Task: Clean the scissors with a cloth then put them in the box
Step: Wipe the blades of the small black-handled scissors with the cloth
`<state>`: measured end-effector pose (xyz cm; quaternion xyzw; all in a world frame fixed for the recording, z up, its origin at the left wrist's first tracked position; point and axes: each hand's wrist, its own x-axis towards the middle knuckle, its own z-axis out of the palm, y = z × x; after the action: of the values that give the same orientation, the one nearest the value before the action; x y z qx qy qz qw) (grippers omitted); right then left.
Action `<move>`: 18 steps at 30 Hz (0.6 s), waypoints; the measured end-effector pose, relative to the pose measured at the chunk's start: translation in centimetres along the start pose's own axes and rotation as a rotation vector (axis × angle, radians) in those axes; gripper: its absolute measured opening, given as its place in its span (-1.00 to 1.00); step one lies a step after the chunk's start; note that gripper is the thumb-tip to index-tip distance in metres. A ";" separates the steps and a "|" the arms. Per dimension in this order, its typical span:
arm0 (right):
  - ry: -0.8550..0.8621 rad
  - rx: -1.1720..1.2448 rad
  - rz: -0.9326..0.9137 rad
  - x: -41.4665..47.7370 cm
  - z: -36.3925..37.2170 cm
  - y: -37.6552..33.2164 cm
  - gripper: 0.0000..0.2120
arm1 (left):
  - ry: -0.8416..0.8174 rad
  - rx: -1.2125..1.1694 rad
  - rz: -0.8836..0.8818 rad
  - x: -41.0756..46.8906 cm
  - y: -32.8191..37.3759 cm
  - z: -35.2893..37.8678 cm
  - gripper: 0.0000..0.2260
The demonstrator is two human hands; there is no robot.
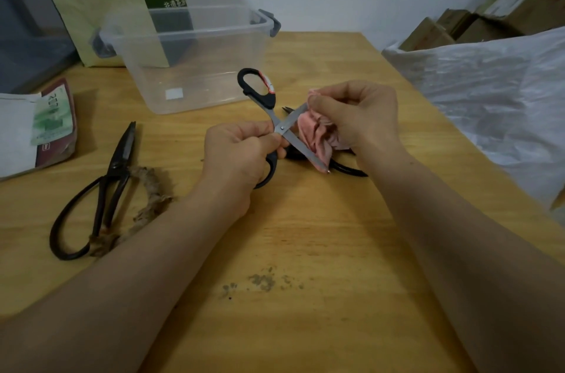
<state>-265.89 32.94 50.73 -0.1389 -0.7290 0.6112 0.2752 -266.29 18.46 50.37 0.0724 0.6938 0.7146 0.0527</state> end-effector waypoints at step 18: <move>0.052 0.022 0.023 0.3 -1.8 -1.3 -0.90 | 0.077 0.015 0.062 0.6 -0.2 -0.8 -0.85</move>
<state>-264.96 34.27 52.23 -0.1601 -0.7133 0.6184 0.2883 -267.00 17.83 50.17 0.0666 0.6981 0.7129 0.0032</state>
